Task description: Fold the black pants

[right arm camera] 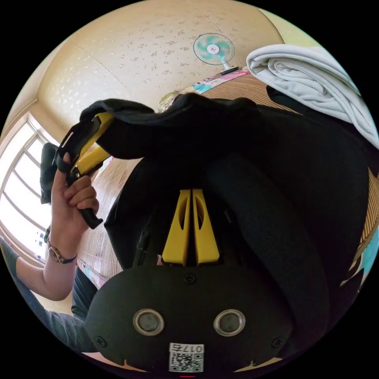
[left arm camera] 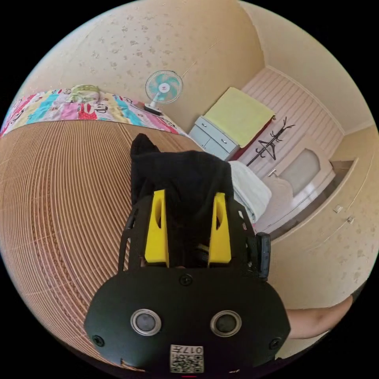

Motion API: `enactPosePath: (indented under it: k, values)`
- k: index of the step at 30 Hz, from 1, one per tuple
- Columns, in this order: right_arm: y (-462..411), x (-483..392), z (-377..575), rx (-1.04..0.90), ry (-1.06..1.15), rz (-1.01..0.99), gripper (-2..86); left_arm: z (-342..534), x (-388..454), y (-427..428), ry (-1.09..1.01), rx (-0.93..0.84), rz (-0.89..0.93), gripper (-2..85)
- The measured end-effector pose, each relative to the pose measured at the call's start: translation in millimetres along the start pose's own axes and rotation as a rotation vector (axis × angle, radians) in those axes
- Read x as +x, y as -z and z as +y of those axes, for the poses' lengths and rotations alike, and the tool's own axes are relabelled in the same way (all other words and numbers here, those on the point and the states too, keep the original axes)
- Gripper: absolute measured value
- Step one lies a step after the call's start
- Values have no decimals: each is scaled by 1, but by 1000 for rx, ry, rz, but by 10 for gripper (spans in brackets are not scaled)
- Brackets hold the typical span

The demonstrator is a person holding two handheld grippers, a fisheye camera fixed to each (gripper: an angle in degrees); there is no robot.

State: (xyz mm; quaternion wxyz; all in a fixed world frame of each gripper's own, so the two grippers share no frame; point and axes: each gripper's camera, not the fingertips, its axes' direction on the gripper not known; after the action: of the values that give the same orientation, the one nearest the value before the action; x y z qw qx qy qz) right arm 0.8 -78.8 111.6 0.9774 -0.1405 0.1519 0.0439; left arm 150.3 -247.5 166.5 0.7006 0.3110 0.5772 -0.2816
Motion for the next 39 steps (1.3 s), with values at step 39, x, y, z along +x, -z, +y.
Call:
enactPosePath:
  k: [39]
  values:
    - [-1,-195,172,-78,592,-631,16,20,76,409,-409,576,559,5]
